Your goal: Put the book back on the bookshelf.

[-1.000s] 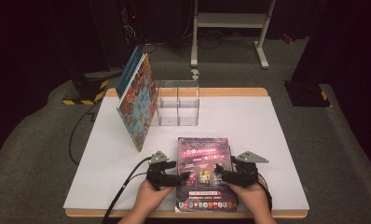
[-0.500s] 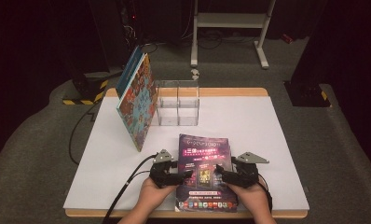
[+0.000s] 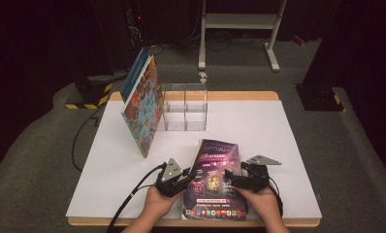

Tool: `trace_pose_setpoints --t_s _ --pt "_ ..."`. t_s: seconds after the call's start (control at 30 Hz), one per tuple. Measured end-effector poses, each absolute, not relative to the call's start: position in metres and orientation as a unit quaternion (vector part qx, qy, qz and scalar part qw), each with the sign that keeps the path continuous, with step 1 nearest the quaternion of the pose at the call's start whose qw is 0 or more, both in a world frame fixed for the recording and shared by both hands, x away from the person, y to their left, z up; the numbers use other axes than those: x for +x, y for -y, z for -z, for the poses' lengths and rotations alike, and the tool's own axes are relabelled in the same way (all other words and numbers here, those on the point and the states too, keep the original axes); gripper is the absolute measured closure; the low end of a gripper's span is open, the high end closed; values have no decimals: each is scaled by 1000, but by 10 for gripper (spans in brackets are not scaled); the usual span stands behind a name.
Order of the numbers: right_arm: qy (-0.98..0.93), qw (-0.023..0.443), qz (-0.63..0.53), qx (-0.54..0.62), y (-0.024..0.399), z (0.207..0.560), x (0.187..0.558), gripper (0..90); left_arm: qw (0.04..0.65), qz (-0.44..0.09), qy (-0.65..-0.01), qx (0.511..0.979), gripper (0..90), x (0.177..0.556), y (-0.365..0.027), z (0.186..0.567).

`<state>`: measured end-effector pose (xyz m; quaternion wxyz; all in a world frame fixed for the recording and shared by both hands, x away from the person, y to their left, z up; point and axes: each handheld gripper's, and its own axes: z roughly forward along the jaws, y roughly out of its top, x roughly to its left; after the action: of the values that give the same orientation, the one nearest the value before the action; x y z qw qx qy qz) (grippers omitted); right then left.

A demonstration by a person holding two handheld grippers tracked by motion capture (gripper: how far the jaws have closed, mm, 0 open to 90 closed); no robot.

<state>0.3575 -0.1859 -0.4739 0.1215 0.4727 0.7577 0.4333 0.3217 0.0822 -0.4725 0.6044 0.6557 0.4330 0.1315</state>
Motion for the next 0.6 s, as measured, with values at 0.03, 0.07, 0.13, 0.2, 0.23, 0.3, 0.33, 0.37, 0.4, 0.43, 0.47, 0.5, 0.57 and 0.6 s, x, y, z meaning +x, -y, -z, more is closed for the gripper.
trace_pose_setpoints --t_s 0.03,0.07,0.13,0.2,0.23,0.3,0.33,0.37,0.4,0.43,0.47,0.5,0.57,0.6 --pt "-758 121 -433 473 186 474 358 202 603 -131 -433 657 776 322 -82 472" --pt "-759 122 -432 472 185 474 358 202 603 -131 -434 656 776 323 -83 472" --pt "-759 124 -431 472 185 473 358 204 601 -129 -436 657 771 323 -83 472" --pt "-760 128 -430 471 185 473 357 211 603 -132 -436 655 769 323 -82 473" --pt "-761 130 -428 470 184 472 356 218 602 -133 -437 655 767 323 -82 473" --pt "-765 133 -422 469 183 470 355 233 598 -134 -442 655 759 324 -81 473" --pt "-766 131 -419 470 183 470 355 234 595 -134 -448 654 739 326 -80 474" --pt "-766 128 -418 471 184 469 356 232 591 -133 -452 655 712 327 -81 473" --pt "-766 123 -418 472 184 469 357 229 591 -133 -453 654 689 328 -81 474" --pt "-766 120 -418 473 185 470 357 226 587 -141 -452 656 667 328 -81 474" --pt "-765 117 -420 473 185 470 358 224 587 -150 -451 655 649 327 -80 475" --pt "-763 116 -422 475 186 471 357 221 585 -159 -446 658 641 326 -79 476" --pt "-762 118 -424 475 186 472 357 216 583 -162 -449 658 613 327 -78 476" --pt "-761 117 -426 475 186 472 357 215 583 -158 -455 655 581 329 -78 476"
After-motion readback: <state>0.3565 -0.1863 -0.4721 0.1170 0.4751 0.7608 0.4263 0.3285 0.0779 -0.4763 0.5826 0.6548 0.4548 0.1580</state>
